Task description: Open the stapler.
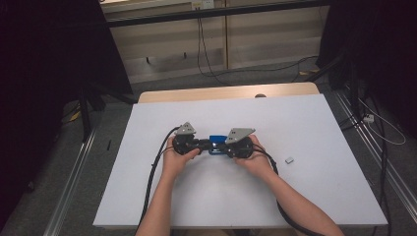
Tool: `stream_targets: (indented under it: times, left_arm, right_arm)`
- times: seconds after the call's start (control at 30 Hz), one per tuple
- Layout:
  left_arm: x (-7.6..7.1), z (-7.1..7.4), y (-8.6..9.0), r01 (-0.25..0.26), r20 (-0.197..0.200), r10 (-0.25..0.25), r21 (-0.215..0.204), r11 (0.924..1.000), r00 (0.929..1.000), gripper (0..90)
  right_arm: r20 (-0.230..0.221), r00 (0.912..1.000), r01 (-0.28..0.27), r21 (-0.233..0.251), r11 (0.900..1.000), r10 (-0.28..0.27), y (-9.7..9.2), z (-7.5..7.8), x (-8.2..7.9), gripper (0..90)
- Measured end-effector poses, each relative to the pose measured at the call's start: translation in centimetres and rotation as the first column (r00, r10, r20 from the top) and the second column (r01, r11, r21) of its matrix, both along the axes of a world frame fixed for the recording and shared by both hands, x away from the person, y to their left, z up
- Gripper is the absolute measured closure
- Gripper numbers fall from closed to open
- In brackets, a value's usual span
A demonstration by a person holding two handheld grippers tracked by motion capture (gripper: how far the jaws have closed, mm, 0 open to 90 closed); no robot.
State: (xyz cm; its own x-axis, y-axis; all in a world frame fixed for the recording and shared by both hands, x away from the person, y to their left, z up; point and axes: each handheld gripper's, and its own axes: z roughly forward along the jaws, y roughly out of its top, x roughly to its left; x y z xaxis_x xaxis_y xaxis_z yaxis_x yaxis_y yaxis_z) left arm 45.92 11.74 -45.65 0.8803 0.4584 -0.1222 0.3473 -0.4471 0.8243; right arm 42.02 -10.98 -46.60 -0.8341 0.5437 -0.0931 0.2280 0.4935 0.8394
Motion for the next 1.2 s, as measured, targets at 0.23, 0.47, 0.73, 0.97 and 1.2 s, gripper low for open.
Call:
stream_targets:
  times: [0.23,0.47,0.73,0.97,1.2]
  left_arm:
    - [-0.1,0.6,-0.2,-0.005,0.018,0.006,-0.024,0.9997,0.9998,74.5]
    - [0.0,0.6,-0.2,-0.004,0.019,0.004,-0.025,0.9997,0.9998,74.4]
    - [-0.1,0.9,-0.4,-0.004,0.029,0.005,-0.029,0.9996,0.9996,74.4]
    - [-0.2,1.3,-0.5,0.007,0.044,-0.006,-0.028,0.9996,0.9990,74.8]
    - [-0.1,1.6,-0.6,0.022,0.049,-0.020,-0.045,0.9987,0.9986,75.6]
  right_arm:
    - [-0.009,1.0000,0.001,0.005,1.0000,-0.001,-0.1,0.0,0.1,90.0]
    - [-0.011,0.9999,0.001,0.007,1.0000,-0.001,-0.1,0.0,0.1,90.0]
    - [-0.017,0.9999,0.001,0.010,1.0000,0.000,-0.1,0.0,0.1,90.0]
    - [-0.017,0.9999,0.003,0.010,0.9999,-0.003,-0.1,0.0,0.1,90.0]
    - [-0.020,0.9997,0.012,0.013,0.9998,-0.011,-0.1,0.0,0.0,90.0]
